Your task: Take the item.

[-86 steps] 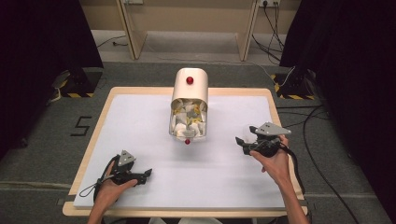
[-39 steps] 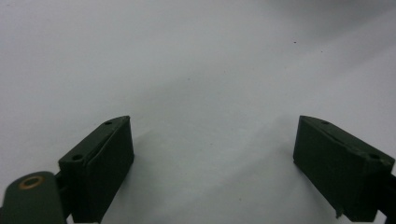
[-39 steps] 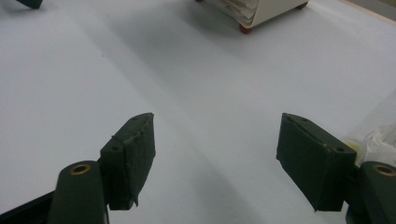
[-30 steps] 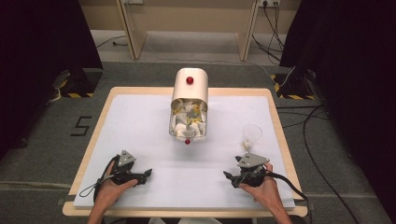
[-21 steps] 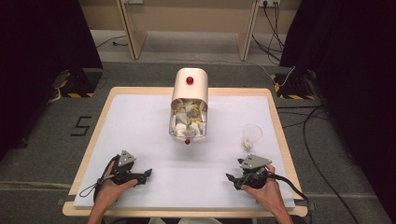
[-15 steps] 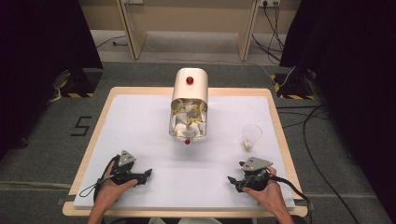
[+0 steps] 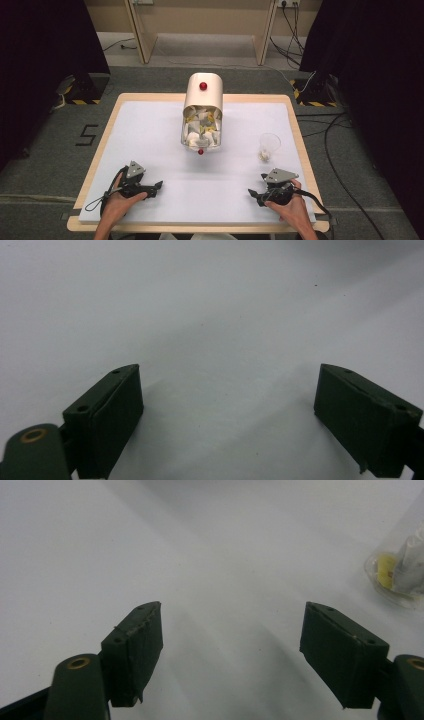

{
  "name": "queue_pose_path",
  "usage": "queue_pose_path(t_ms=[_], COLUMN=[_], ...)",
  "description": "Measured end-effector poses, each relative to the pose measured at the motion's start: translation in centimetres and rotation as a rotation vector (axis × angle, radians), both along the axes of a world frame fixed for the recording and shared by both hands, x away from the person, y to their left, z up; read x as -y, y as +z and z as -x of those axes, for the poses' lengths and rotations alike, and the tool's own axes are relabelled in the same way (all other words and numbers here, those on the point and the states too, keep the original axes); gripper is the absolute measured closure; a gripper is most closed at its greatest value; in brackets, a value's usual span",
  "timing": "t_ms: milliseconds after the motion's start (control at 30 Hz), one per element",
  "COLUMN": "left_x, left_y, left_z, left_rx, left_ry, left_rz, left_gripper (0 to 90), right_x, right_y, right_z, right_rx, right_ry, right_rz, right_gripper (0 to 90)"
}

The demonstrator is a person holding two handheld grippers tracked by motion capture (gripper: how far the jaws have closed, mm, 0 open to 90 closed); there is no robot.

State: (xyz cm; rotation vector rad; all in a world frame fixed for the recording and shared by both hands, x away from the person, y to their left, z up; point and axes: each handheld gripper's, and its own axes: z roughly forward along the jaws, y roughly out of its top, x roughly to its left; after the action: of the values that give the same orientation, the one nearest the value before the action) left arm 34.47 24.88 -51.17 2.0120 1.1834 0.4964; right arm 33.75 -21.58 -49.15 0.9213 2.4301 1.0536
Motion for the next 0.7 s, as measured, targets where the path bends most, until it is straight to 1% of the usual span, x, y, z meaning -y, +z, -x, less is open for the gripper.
queue_pose_path(t_ms=[100,200,267,367,400,533,633,700], left_x=[0.0,0.0,0.0,0.0,0.0,0.0,0.0,0.0], left_y=[0.0,0.0,0.0,0.0,0.0,0.0,0.0,0.0], left_z=[0.0,0.0,0.0,0.0,0.0,0.0,0.0,0.0], left_rx=[0.000,-0.001,0.000,0.000,0.000,0.000,0.000,0.000], left_ry=[-0.001,-0.001,0.000,0.000,0.000,0.000,0.000,-0.001], left_rz=[0.001,-0.001,0.000,-0.001,0.000,0.000,0.000,0.000], left_gripper=[11.7,11.7,11.7,11.7,11.7,11.7,11.7,11.7], right_x=[0.5,0.9,1.0,0.9,0.9,1.2,1.7,1.9], right_y=[-0.3,-0.5,-0.6,-0.6,-0.7,-0.9,-1.0,-1.0], right_z=[0.0,0.1,0.2,0.3,0.3,0.4,0.5,0.6], right_rx=[-0.020,-0.026,-0.024,-0.026,-0.026,-0.041,-0.042,-0.049], right_ry=[-0.009,-0.019,-0.023,-0.018,-0.017,-0.021,-0.033,-0.028], right_rz=[-0.010,-0.021,-0.008,-0.007,0.002,-0.005,-0.019,-0.025], right_gripper=[24.6,23.2,21.5,21.1,20.6,20.4,20.4,19.4])
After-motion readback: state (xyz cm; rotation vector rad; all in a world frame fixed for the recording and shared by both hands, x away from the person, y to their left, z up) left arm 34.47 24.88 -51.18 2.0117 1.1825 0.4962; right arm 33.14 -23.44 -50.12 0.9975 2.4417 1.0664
